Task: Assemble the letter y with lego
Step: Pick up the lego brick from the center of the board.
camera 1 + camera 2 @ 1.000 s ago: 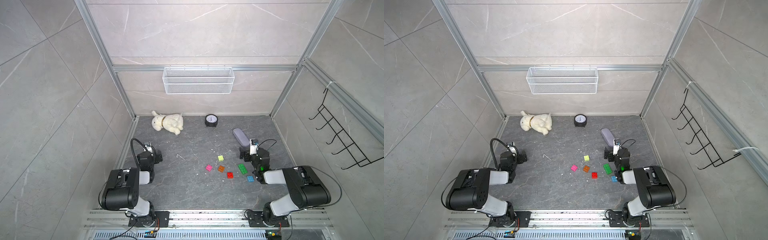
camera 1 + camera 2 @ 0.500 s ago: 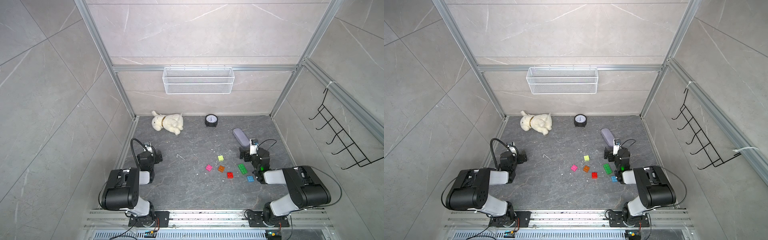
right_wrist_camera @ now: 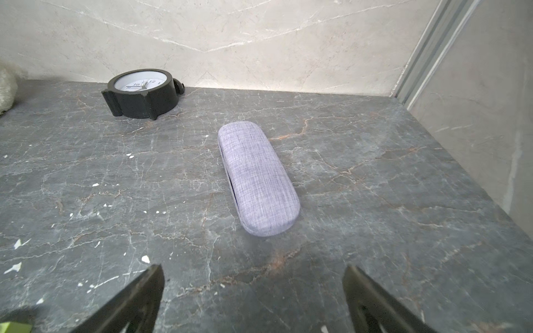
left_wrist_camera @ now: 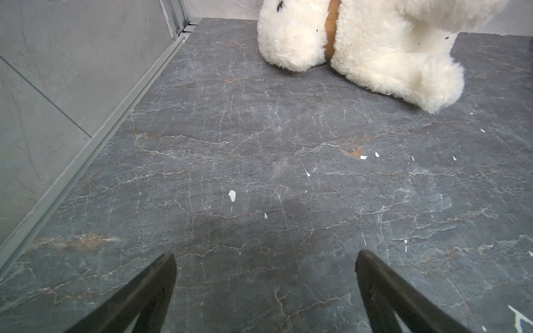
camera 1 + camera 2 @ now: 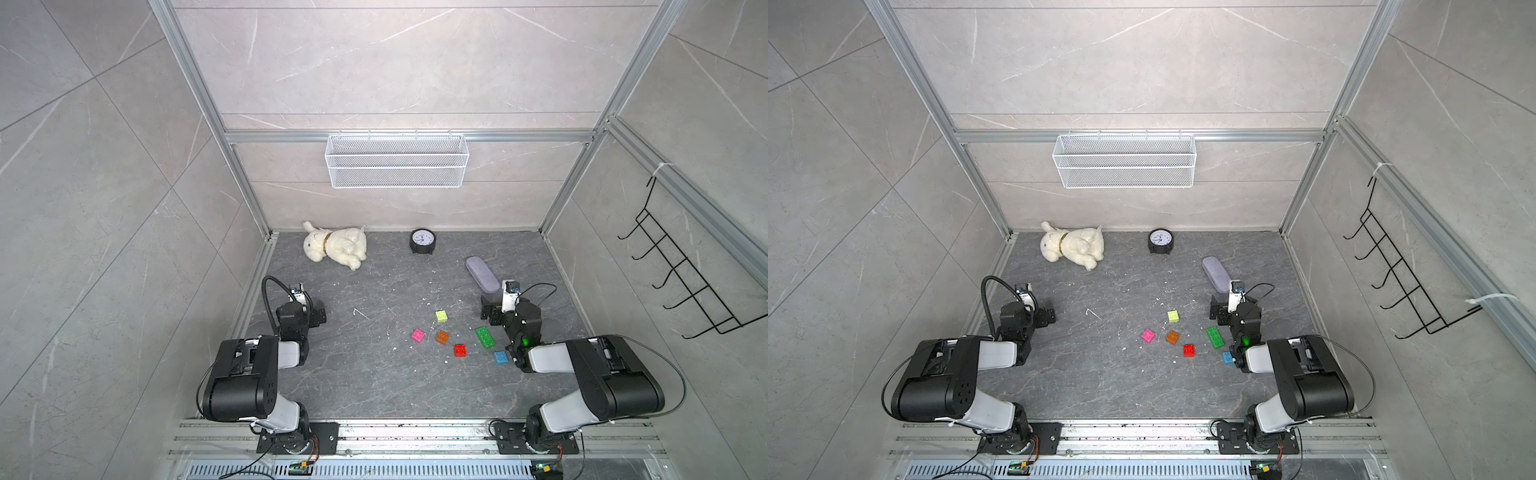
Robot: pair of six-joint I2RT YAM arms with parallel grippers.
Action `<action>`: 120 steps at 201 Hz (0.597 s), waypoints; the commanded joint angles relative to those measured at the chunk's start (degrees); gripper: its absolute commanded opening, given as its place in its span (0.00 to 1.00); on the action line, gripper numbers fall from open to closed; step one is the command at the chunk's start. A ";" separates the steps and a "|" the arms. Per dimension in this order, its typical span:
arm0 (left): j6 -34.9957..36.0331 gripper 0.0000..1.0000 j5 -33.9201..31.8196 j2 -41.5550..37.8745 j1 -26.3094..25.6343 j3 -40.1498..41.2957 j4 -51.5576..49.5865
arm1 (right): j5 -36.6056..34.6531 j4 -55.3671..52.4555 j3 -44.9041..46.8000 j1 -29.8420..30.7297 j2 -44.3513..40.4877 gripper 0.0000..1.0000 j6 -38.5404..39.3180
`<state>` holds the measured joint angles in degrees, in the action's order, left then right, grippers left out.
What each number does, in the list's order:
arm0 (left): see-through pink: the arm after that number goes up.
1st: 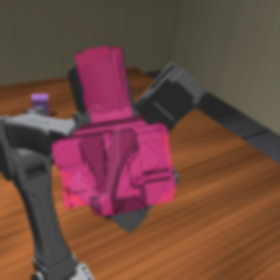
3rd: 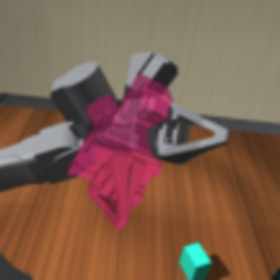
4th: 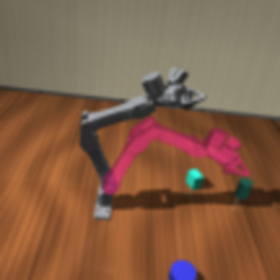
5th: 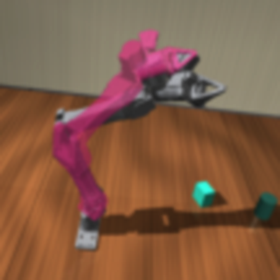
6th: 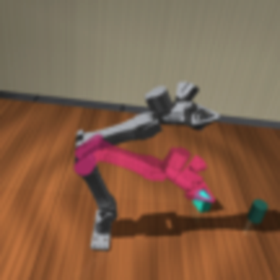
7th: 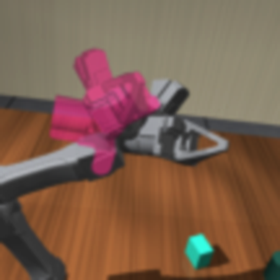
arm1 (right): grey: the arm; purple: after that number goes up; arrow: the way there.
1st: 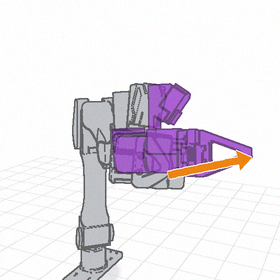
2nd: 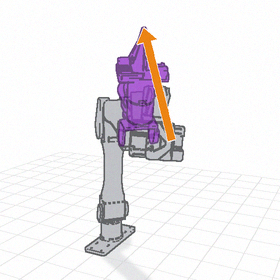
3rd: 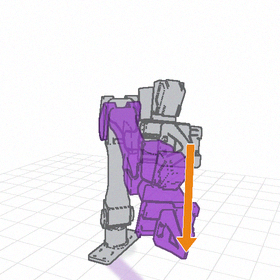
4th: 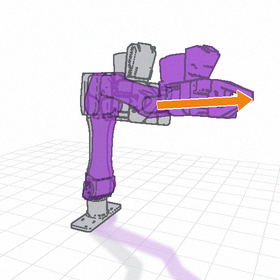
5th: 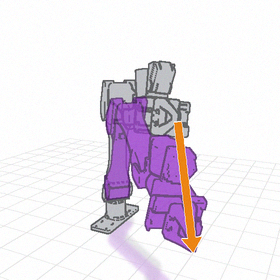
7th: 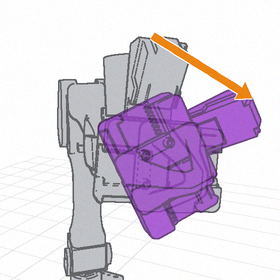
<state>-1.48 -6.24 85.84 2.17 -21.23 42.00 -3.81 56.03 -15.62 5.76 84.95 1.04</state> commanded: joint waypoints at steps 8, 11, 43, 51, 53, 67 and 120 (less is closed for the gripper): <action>0.37 1.00 1.81 -4.31 0.09 -9.32 -15.05 | -1.05 -11.80 -2.50 -0.09 -10.27 1.00 -2.18; 0.25 1.00 2.23 -4.43 0.11 -10.17 -16.76 | -0.90 -13.81 -3.13 -0.12 -10.97 1.00 -2.31; -0.33 1.00 8.25 -6.66 0.03 -17.41 -30.65 | 1.83 -39.54 -14.06 -0.12 -16.24 1.00 -6.54; -0.27 1.00 10.15 -7.06 0.09 -19.86 -35.26 | 2.71 -46.64 -17.35 -0.09 -16.26 1.00 -7.83; -0.21 1.00 10.51 -7.15 0.10 -20.53 -36.09 | 3.05 -48.26 -18.16 -0.08 -16.18 1.00 -8.12; 0.05 0.99 12.80 -7.54 0.07 -25.24 -44.84 | 4.20 -60.32 -24.28 0.28 -15.03 1.00 -10.54; -0.51 0.92 20.89 -8.79 -1.57 -36.88 -65.64 | 1.69 -86.15 -34.88 8.86 -15.68 1.00 -19.64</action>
<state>-1.50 8.78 79.42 1.83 -55.09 -10.35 -1.04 -10.13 -46.63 10.66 69.82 -11.51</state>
